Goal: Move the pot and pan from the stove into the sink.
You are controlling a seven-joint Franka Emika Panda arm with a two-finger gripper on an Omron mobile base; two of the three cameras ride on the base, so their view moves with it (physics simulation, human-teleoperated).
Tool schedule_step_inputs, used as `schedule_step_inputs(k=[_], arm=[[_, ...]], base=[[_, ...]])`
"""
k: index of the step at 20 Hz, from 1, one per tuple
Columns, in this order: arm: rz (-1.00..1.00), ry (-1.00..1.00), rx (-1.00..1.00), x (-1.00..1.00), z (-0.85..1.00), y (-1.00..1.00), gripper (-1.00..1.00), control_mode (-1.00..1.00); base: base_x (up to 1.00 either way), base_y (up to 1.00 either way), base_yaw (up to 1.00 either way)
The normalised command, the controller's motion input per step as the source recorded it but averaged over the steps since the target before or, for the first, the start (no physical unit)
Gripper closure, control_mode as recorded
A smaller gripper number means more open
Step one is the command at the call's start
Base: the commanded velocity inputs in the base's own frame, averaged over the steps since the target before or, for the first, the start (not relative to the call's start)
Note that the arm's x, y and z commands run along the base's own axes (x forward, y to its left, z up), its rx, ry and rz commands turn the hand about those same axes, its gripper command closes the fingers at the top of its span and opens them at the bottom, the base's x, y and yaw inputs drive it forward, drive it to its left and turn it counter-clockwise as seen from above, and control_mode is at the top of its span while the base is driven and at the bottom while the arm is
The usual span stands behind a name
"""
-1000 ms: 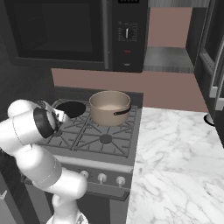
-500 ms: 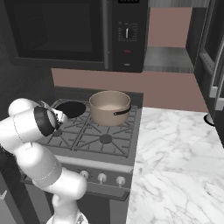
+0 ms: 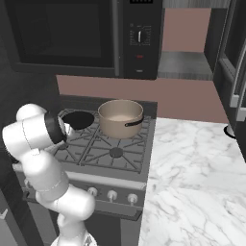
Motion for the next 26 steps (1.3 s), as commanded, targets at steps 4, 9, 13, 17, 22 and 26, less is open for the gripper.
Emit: schedule_step_inputs(k=[4, 9, 13, 17, 22, 26], arm=[[0.0, 0.03, -0.01, 0.03, -0.55, 0.0, -1.0, -1.0], [0.0, 0.01, -0.02, 0.0, -0.61, 0.0, -1.0, -1.0], [0.0, 0.0, 0.0, 0.0, -0.57, 0.0, -1.0, -1.0], [0.0, 0.0, 0.0, 0.0, -0.37, 0.02, -1.0, -1.0], [0.0, 0.0, 0.0, 0.0, -0.05, 0.02, 1.0, -1.0], [0.0, 0.0, 0.0, 0.0, 0.0, 0.0, 1.0, -1.0]], base=[[0.0, 0.0, 0.0], [0.0, 0.0, 0.0], [0.0, 0.0, 0.0], [0.0, 0.0, 0.0], [0.0, 0.0, 0.0], [0.0, 0.0, 0.0]])
